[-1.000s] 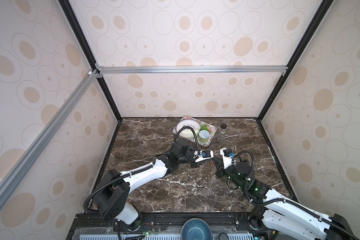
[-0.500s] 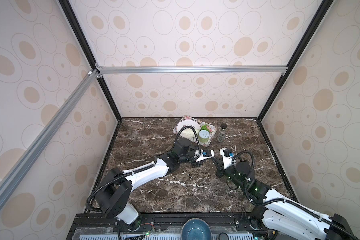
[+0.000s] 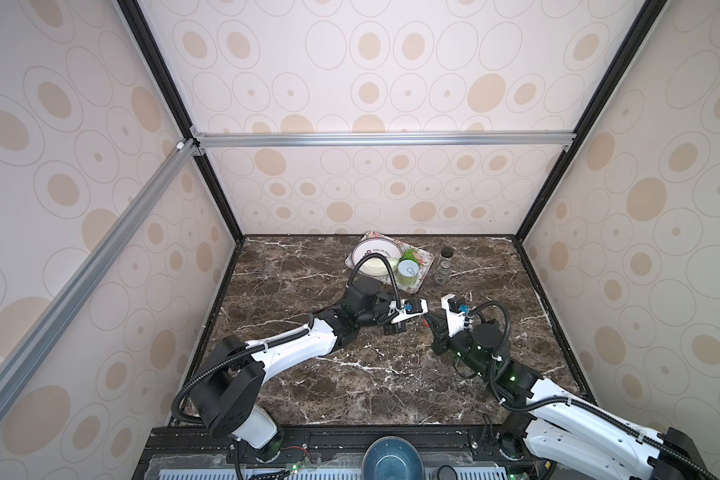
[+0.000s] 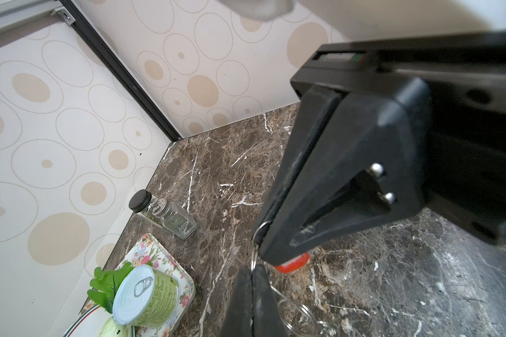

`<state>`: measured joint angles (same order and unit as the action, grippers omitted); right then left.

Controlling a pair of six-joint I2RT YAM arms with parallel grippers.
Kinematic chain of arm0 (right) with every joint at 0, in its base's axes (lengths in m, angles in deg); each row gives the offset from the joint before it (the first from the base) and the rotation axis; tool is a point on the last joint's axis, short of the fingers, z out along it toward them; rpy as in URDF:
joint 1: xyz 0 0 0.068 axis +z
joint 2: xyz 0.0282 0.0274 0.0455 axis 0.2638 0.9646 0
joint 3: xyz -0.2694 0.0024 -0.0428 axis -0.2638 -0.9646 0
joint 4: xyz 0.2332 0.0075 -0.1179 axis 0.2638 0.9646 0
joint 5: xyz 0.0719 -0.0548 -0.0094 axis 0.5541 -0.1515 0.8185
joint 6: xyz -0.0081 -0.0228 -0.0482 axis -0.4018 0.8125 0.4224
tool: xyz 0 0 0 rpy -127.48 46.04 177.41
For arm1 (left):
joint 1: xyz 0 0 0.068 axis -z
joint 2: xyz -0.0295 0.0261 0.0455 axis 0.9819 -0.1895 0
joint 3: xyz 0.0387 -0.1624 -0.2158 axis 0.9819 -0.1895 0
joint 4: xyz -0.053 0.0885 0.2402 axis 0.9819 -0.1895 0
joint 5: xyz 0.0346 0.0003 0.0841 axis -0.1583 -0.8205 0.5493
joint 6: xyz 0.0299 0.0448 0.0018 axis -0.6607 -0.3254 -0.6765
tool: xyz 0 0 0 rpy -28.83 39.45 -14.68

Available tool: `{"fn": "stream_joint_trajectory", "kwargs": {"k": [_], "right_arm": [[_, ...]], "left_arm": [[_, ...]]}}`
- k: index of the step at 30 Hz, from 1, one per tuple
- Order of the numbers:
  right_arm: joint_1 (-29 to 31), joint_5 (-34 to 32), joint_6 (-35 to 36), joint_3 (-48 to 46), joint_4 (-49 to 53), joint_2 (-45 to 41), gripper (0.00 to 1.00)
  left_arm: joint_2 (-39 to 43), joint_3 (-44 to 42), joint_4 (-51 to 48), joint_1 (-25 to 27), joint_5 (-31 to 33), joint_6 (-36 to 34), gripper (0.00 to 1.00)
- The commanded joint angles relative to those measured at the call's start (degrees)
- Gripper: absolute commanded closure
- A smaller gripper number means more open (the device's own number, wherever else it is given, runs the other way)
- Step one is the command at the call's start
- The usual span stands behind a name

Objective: Put the keys on the keyring

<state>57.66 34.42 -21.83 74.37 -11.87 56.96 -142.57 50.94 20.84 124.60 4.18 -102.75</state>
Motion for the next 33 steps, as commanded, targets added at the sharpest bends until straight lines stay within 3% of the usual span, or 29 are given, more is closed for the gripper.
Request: {"fn": "stream_joint_trajectory", "kwargs": {"k": [1, 12, 26, 33], "right_arm": [[0.34, 0.13, -0.52, -1.07, -2.4, -0.46, 1.0], [-0.45, -0.71, -3.59, -1.25, -3.2, 1.15, 1.0], [-0.56, 1.35, -2.46, -1.25, -3.04, 0.72, 1.0], [-0.54, 0.38, -2.61, -1.33, -2.8, 0.46, 0.81]], "left_arm": [[2.8, -0.99, 6.37, 0.31, 0.4, 1.65, 1.0], [6.3, -7.8, 20.29, 0.24, -2.12, 7.35, 1.0], [7.95, -10.45, 23.86, 0.27, 0.72, 7.55, 1.0], [8.62, -10.71, 23.6, 0.27, 2.14, 7.39, 1.0]]}}
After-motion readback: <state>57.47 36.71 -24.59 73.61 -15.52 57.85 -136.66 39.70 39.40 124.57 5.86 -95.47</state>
